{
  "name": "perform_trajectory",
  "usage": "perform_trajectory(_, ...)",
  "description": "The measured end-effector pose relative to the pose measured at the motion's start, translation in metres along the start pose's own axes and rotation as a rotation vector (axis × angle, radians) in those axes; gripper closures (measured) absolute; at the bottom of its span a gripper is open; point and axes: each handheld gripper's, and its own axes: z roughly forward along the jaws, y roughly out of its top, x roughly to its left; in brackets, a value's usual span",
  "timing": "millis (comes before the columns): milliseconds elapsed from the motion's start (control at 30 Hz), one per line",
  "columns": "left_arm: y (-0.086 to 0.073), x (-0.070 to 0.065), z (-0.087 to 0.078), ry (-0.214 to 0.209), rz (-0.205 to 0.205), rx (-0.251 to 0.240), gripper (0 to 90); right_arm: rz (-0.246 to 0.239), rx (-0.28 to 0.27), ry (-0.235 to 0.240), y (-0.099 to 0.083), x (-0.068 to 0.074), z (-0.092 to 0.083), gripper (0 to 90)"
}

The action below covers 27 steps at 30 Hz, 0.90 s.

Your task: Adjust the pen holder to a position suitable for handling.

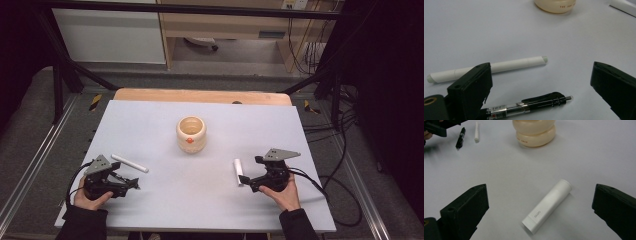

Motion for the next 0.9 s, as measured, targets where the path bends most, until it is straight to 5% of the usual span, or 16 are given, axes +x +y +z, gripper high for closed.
perform_trajectory(900,0.000,0.001,0.000,0.001,-0.002,0.001,4.4,-0.096,0.017,0.034,0.065,0.035,0.060,3.6)
